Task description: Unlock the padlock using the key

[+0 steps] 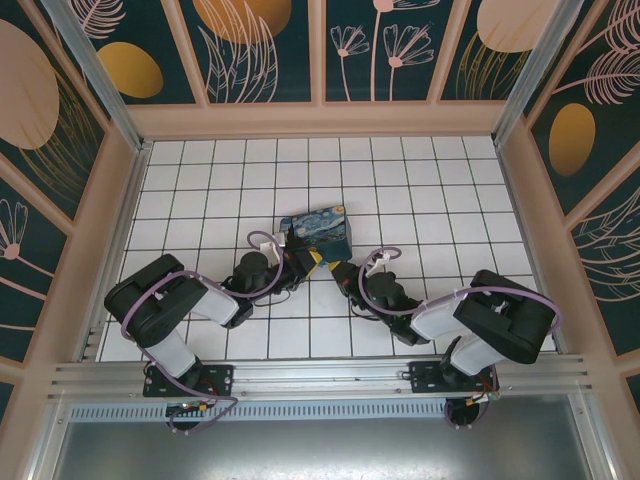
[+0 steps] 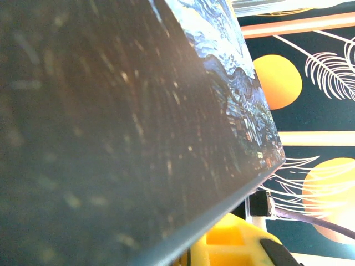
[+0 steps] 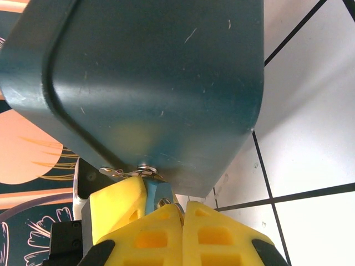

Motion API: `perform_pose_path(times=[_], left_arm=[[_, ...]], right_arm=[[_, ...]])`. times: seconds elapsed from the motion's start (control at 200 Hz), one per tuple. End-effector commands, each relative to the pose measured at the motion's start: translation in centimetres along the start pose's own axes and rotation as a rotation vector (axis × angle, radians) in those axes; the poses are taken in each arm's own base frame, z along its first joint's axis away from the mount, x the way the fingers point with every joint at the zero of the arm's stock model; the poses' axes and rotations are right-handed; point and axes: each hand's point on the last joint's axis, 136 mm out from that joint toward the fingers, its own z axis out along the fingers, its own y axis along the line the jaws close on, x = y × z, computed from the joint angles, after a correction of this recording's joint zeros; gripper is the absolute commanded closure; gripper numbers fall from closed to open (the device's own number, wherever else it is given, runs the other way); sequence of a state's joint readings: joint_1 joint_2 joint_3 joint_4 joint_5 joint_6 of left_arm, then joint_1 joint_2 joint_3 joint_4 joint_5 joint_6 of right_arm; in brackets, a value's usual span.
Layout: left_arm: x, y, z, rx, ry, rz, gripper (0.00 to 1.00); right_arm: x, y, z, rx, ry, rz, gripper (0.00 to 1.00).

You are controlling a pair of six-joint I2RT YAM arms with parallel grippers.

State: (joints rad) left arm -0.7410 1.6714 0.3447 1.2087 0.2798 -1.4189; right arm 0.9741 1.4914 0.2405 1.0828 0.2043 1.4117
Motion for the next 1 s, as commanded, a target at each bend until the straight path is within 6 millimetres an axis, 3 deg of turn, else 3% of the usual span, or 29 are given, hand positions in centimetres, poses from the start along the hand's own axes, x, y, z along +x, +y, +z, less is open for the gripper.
perform_pose_path(times=[0.0,0.525,0.996], left_arm=[[0.1,-1.6,0.2,0.058,0.006,0.033,1.00],[0.3,-1.6,0.4,0.056,0.024,0.029,1.00],[1.0,-4.5,0.2,0.139,0.087,-0.156,1.00]], right_arm=[[0.0,1.9,0.5,-0.053,0.003,-0.012,1.00],[0.5,3.9,0.7,-0.151,0.052,-0.029,1.00],[0.0,5.6,1.2,-0.230,0.120,-0.026,1.00]])
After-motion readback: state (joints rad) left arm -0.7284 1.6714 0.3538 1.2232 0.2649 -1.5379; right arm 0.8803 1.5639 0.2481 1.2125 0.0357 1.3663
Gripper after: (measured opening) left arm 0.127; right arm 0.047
